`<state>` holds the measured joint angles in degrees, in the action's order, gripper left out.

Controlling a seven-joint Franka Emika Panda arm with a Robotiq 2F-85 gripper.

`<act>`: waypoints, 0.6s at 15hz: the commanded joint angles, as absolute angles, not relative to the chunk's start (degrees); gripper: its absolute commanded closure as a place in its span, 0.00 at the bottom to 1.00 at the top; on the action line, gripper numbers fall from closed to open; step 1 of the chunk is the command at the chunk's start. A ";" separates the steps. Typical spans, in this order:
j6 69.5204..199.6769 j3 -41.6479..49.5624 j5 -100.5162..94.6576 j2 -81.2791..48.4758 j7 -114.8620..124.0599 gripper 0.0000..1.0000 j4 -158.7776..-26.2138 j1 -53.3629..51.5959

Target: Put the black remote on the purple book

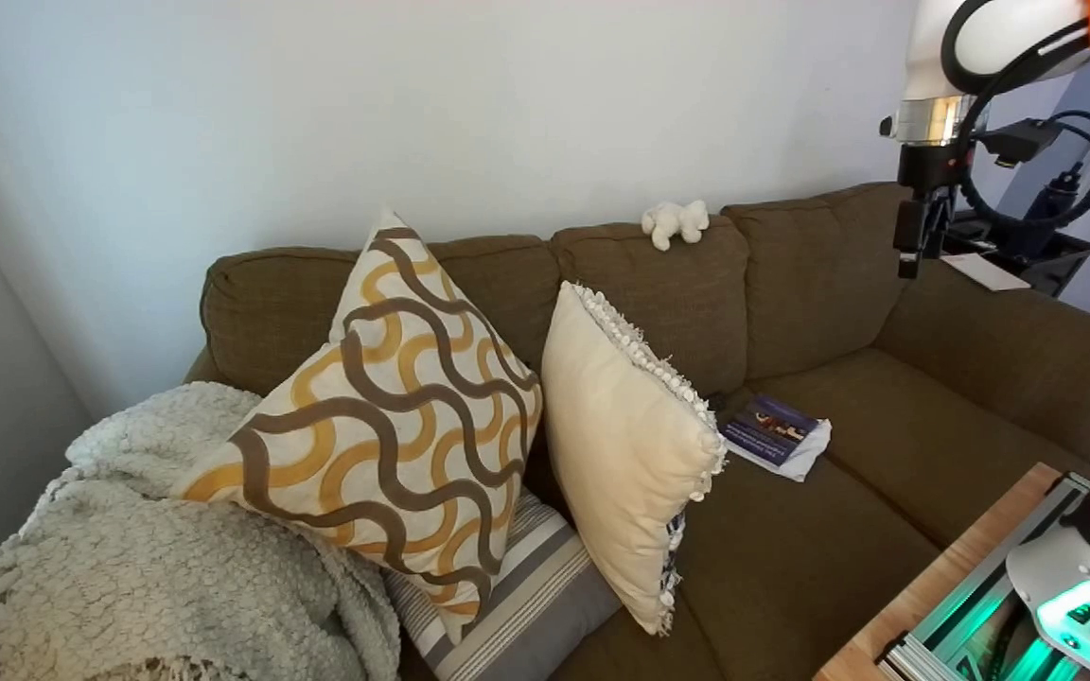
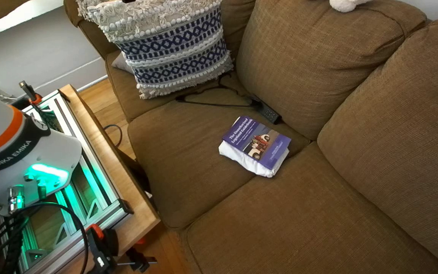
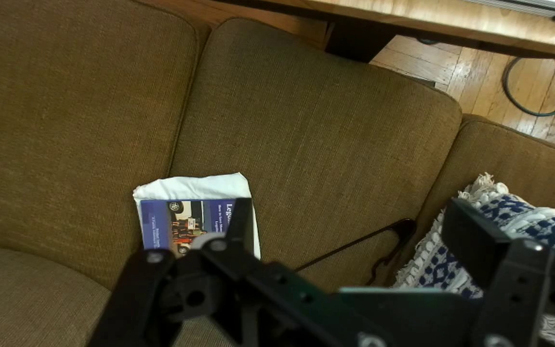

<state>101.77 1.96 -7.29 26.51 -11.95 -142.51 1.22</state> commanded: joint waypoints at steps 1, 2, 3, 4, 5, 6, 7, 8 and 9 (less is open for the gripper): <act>101.67 2.40 -7.45 26.50 -11.77 0.00 -142.44 0.71; 102.37 2.40 -6.93 25.07 -10.28 0.00 -141.80 1.00; 103.30 3.16 -5.58 22.51 -9.52 0.00 -140.72 1.35; 105.41 3.48 -5.51 20.54 -8.50 0.00 -140.38 1.81; 107.57 3.70 -5.99 18.21 -7.34 0.00 -139.90 2.29; 110.49 3.62 -7.18 15.36 -5.36 0.00 -139.43 3.02; 113.33 3.65 -7.76 11.42 -3.43 0.00 -138.20 3.60; 115.90 3.52 -8.53 8.27 -0.81 0.00 -137.33 4.39; 118.13 3.51 -9.26 4.50 1.71 0.00 -135.87 5.03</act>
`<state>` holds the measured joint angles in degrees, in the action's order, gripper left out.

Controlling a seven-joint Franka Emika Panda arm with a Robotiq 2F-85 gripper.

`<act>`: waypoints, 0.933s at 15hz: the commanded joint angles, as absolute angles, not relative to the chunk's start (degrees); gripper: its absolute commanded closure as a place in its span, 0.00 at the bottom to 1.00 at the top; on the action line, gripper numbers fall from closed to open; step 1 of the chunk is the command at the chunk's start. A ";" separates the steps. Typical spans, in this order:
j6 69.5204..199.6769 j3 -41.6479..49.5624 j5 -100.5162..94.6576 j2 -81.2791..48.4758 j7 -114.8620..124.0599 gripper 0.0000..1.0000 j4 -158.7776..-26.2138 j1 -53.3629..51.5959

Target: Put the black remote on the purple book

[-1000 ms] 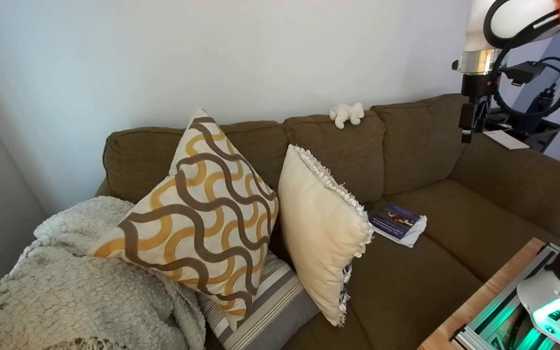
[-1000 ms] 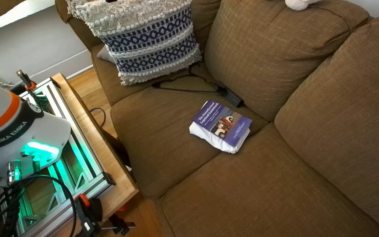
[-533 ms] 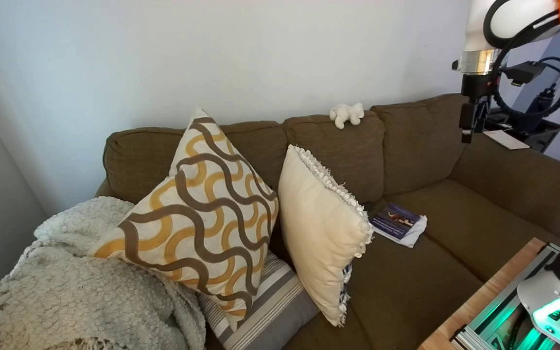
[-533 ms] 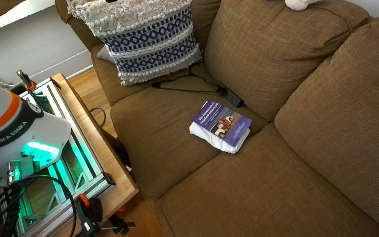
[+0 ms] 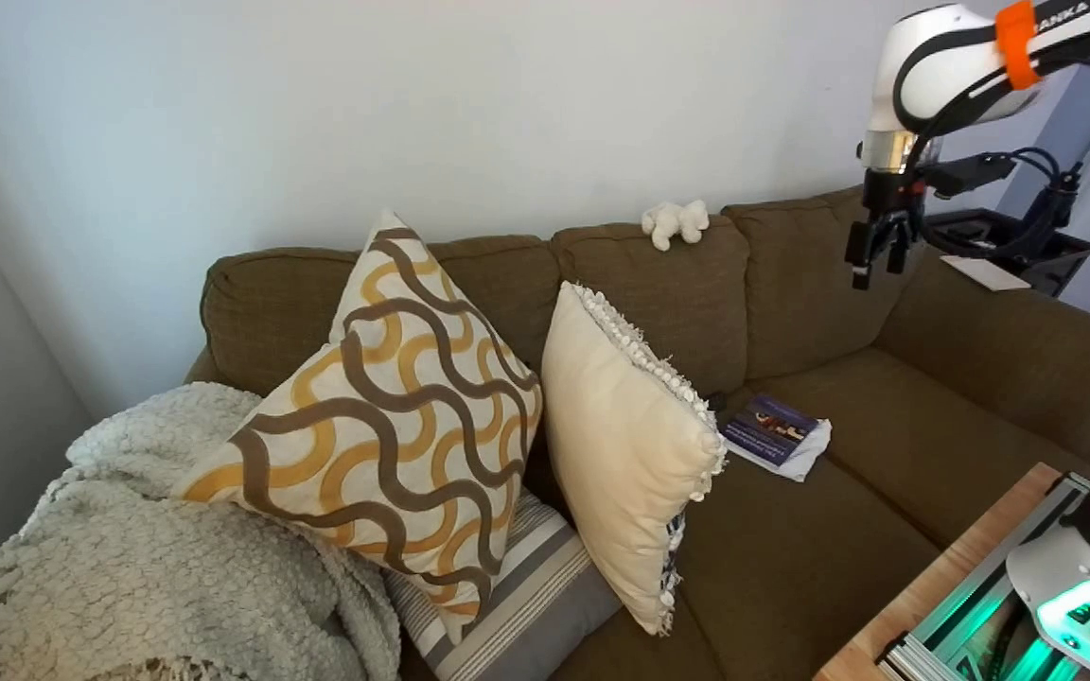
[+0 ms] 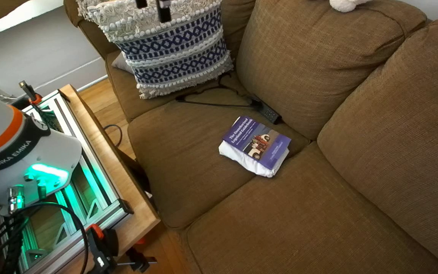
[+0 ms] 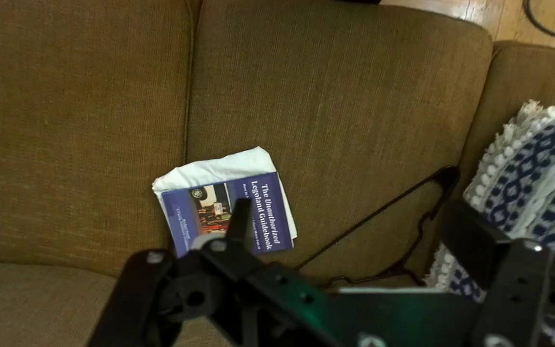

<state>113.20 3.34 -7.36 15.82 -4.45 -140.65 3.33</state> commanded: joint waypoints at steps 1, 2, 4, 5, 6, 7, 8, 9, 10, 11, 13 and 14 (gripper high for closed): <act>119.73 3.60 -10.26 1.03 4.52 0.00 -134.20 5.70; 120.24 3.95 -10.80 -2.65 7.23 0.00 -131.95 6.16; 118.34 4.85 -10.58 -10.28 10.75 0.00 -126.07 6.31; 120.23 4.56 -9.65 -2.57 7.27 0.00 -132.58 5.58; 120.18 5.00 -9.62 -5.90 8.36 0.00 -130.27 5.62; 120.16 5.28 -9.59 -8.45 8.91 0.00 -128.45 5.62; 120.11 5.43 -9.56 -10.09 9.19 0.00 -127.19 5.59; 120.03 5.46 -9.55 -10.83 9.46 0.00 -126.54 5.56; 119.90 5.47 -9.54 -11.00 9.66 0.00 -126.23 5.54; 119.75 5.47 -9.54 -10.93 9.71 0.00 -126.08 5.55; 119.94 5.53 -4.46 -16.14 14.53 0.00 -122.22 5.81; 121.48 5.89 -2.63 -19.06 15.83 0.00 -120.38 6.26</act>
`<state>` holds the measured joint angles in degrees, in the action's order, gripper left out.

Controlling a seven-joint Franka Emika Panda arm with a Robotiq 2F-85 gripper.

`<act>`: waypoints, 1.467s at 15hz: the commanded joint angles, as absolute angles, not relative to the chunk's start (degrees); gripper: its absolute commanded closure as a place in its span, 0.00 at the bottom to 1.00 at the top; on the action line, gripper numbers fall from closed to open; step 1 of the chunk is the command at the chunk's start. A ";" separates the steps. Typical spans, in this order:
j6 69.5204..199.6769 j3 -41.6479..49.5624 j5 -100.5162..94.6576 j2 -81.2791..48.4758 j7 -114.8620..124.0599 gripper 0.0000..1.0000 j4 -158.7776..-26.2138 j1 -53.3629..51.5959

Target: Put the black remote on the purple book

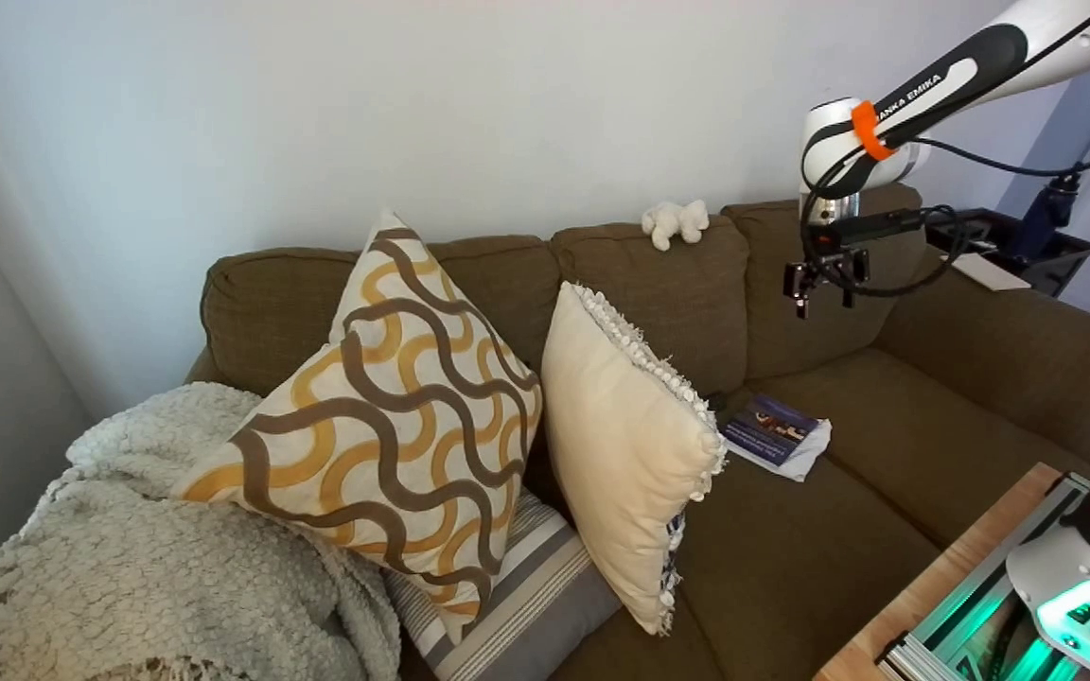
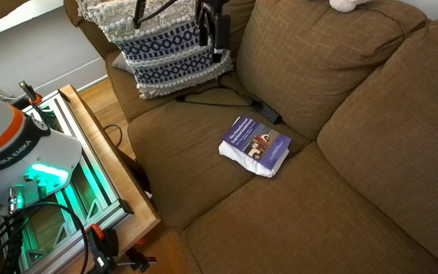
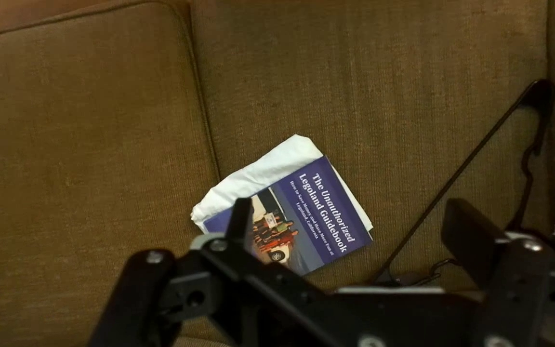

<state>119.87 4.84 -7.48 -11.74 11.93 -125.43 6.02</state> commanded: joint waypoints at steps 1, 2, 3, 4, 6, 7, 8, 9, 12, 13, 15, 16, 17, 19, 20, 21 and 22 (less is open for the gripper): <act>124.60 6.55 -1.85 -22.03 17.45 0.00 -118.79 6.64; 125.60 7.08 0.03 -25.15 18.18 0.00 -116.57 7.16; 127.30 7.72 1.84 -28.21 18.74 0.00 -114.39 7.80; 128.51 8.20 3.88 -31.14 19.12 0.00 -112.43 8.50; 129.49 9.33 7.39 -35.95 19.57 0.00 -108.40 10.52; 129.57 9.73 9.07 -38.42 20.11 0.00 -106.15 11.54; 129.84 10.26 10.56 -40.46 20.72 0.00 -104.59 12.51; 129.19 10.70 12.01 -42.44 21.32 0.00 -102.43 13.57; 129.63 11.53 11.17 -41.38 19.80 0.00 -104.22 13.11; 129.64 11.63 11.13 -41.62 19.69 0.00 -104.08 13.23; 129.73 11.51 11.07 -41.30 19.74 0.00 -104.20 12.60; 131.37 11.08 12.91 -41.31 22.11 0.00 -104.76 12.07; 131.82 10.74 15.22 -42.62 25.46 0.00 -103.87 11.99; 133.98 10.93 17.79 -46.08 30.38 0.00 -101.99 11.45; 134.47 10.78 19.36 -47.46 32.22 0.00 -101.30 11.64; 136.19 10.93 20.57 -49.13 34.37 0.00 -100.70 11.41; 138.17 11.24 21.60 -50.79 36.39 0.00 -100.39 11.20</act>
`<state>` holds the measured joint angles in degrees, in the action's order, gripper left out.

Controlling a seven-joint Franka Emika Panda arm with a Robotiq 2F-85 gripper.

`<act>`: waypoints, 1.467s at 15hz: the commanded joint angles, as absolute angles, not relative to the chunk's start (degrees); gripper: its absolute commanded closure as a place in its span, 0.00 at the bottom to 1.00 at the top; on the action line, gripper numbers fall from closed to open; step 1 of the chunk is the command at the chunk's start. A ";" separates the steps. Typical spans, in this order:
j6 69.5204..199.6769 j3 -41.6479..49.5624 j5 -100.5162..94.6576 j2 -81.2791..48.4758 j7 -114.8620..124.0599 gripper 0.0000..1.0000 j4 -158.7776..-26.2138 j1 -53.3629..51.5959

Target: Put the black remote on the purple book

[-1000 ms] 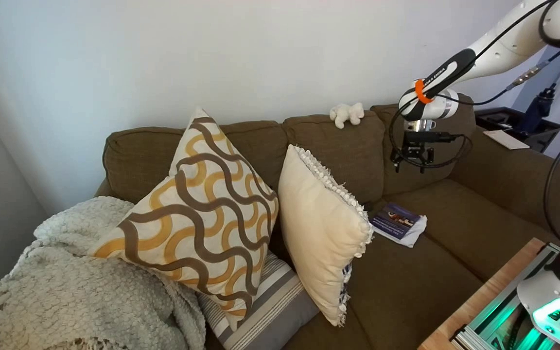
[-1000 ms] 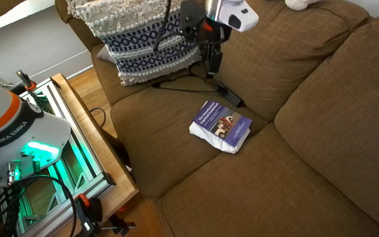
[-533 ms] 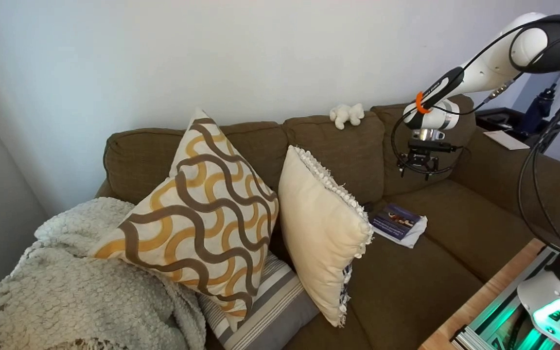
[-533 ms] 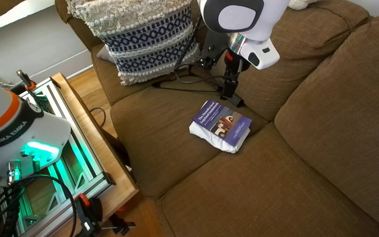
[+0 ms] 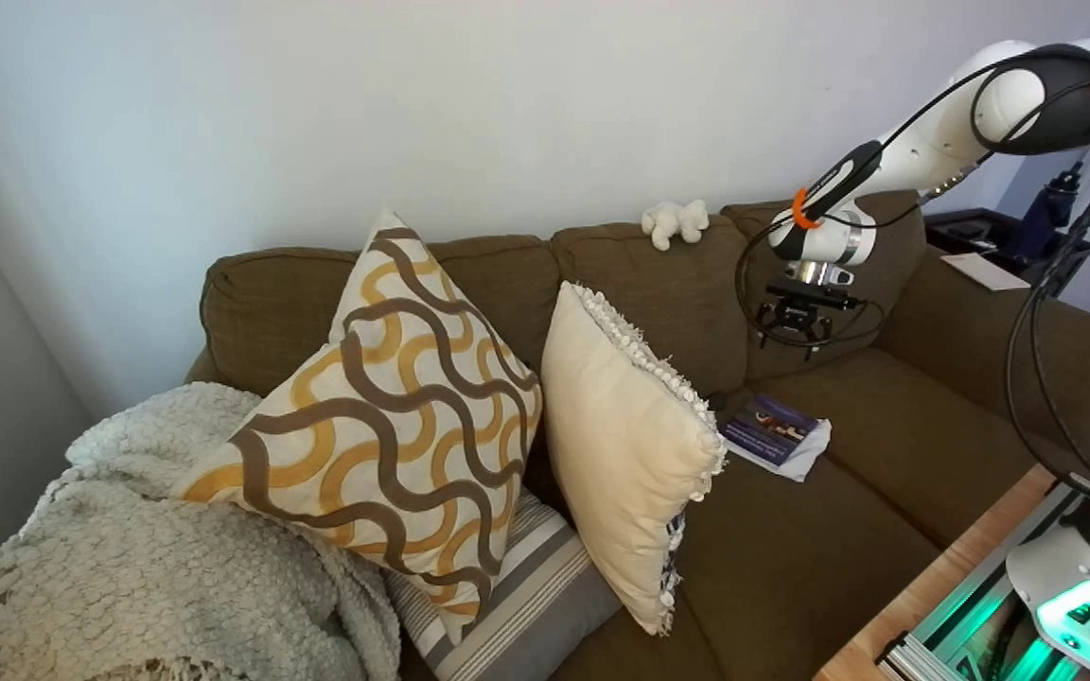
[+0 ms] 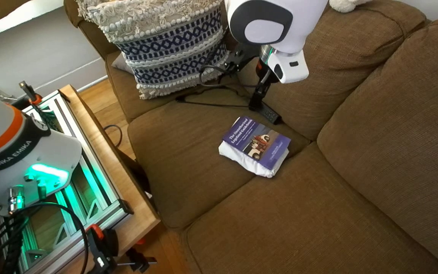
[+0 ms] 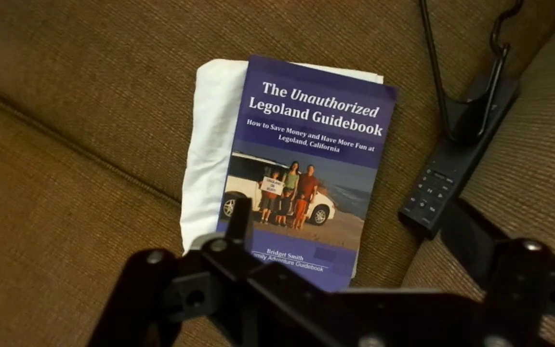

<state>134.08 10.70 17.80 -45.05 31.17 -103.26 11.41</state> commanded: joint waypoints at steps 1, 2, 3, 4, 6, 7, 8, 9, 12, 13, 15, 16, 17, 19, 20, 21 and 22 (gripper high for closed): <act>140.49 11.12 22.79 -52.35 38.01 0.00 -100.07 11.52; 143.11 10.70 24.24 -53.59 39.14 0.00 -99.93 12.11; 147.49 9.23 26.55 -55.22 38.66 0.00 -99.68 13.41; 152.10 8.15 28.43 -56.81 38.31 0.00 -99.44 14.02; 151.54 9.33 26.94 -54.95 37.83 0.00 -101.45 12.61; 154.34 8.79 28.00 -56.06 37.87 0.00 -101.38 12.94; 155.50 8.55 28.46 -56.76 38.00 0.00 -101.20 13.09; 155.77 8.50 28.61 -57.07 38.16 0.00 -100.95 13.12; 155.67 8.19 29.75 -59.80 41.48 0.00 -97.91 12.52; 156.15 8.65 29.73 -61.55 43.85 0.00 -96.62 11.56; 157.38 8.66 29.73 -64.72 47.68 0.00 -94.43 10.33; 157.69 8.18 29.89 -65.99 49.16 0.00 -93.44 10.19; 158.87 7.53 30.24 -67.31 50.53 0.00 -92.46 10.12; 162.33 5.69 30.99 -69.46 52.20 0.00 -90.61 10.72; 163.68 5.13 31.08 -70.53 53.19 0.00 -89.60 10.81; 165.18 4.68 31.19 -71.60 53.92 0.00 -88.60 10.90; 166.68 4.14 31.39 -72.69 54.56 0.00 -87.45 11.09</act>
<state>163.28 5.55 29.83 -68.58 52.65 -92.10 10.09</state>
